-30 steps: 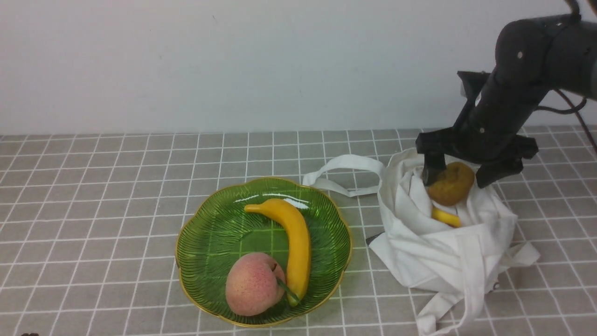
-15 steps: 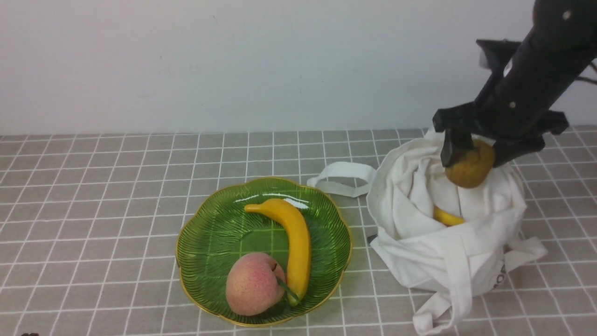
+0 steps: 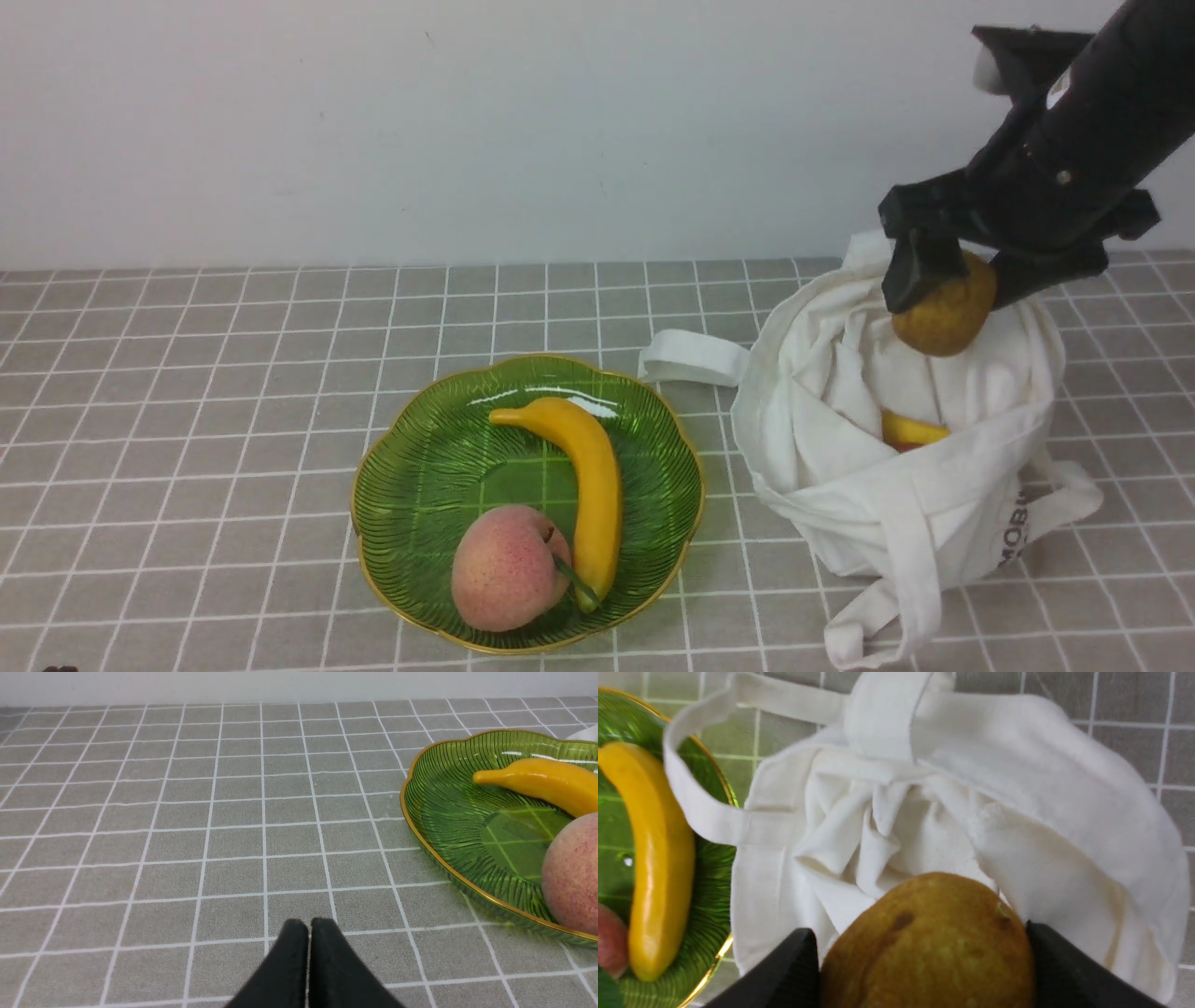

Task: Take the fruit out of the bag on the grey coffee tablecloth and place them on the plate.
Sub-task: 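Reach for the kiwi in the white bag with the right gripper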

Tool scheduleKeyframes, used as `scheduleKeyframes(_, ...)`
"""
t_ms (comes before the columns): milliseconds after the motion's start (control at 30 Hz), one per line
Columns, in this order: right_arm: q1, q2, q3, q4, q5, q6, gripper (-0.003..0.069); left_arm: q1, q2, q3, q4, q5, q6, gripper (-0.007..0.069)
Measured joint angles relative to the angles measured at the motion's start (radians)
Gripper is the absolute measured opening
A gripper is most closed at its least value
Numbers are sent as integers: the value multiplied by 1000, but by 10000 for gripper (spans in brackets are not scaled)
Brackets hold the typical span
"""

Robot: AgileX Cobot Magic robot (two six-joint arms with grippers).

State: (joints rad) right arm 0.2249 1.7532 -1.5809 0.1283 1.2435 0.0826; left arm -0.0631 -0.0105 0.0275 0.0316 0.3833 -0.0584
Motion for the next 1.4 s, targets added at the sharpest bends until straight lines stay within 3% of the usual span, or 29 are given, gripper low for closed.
scheduleKeyframes(400,0,159,0,9,-10,0,501,0,0,0,0,0,1,-8)
scheduleKeyframes(700,22,166,-1,32,-13,2,600,0,0,0,0,0,0,-8)
scheduleKeyframes(967,93,166,-3,-24,-12,3,609,0,0,0,0,0,0,-8)
scheduleKeyframes(1067,100,173,-3,-41,-12,12,561,0,0,0,0,0,0,-8)
scheduleKeyframes(1167,100,187,-3,-74,-12,24,388,0,0,0,0,0,0,-8)
scheduleKeyframes(1400,100,141,-3,-79,-11,25,389,0,0,0,0,0,0,-8)
